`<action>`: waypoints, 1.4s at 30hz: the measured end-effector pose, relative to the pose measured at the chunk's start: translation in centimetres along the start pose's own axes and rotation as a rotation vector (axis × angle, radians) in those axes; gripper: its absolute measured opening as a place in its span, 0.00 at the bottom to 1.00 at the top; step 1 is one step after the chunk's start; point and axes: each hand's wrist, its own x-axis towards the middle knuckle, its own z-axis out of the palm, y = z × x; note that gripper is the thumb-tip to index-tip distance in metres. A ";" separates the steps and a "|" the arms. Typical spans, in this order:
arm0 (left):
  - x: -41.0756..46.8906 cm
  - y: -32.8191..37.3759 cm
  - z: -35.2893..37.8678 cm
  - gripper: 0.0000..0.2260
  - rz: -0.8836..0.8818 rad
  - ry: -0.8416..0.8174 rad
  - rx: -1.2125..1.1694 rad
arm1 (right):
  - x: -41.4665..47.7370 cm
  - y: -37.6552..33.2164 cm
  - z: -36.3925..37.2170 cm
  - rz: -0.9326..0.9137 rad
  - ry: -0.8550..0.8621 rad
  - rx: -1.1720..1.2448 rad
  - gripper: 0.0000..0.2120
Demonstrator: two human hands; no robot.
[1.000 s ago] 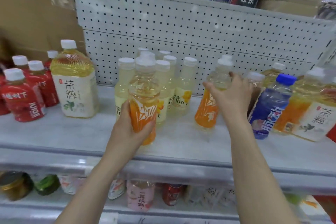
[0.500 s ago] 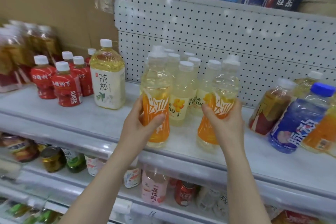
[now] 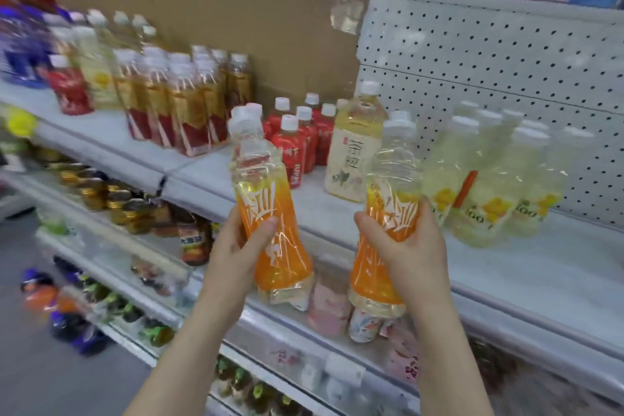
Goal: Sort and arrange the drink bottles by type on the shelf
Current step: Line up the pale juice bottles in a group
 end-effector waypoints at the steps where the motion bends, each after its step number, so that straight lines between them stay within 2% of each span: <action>1: 0.2 0.5 -2.0 0.17 0.004 0.014 0.006 | -0.3 -0.5 2.2 -0.003 -0.023 0.010 0.20; 8: 1.7 4.2 -16.5 0.21 -0.026 0.104 0.056 | -2.8 -4.2 17.3 0.006 -0.202 0.066 0.20; 12: 2.3 5.9 -23.9 0.23 -0.049 0.166 0.069 | -4.2 -6.0 25.5 0.000 -0.297 0.099 0.17; 18: 4.9 7.1 -32.3 0.20 -0.072 0.321 0.028 | -4.3 -8.6 36.2 -0.028 -0.451 0.097 0.18; 22: 8.3 7.4 -36.6 0.18 -0.058 0.341 0.054 | -2.6 -9.6 42.1 -0.037 -0.495 0.125 0.17; 28: 16.8 9.0 -41.3 0.18 0.001 0.330 0.085 | 2.4 -11.6 50.9 -0.043 -0.490 0.224 0.21; 31: 21.8 10.7 -43.4 0.14 0.027 0.306 0.122 | 5.7 -13.4 54.8 -0.083 -0.463 0.232 0.27; 39: 31.9 12.9 -48.1 0.19 0.083 0.259 0.082 | 13.3 -15.7 62.9 -0.138 -0.246 0.194 0.27; 42: 35.5 13.7 -49.5 0.18 0.088 0.201 0.059 | 15.6 -16.1 64.4 -0.149 -0.172 0.132 0.31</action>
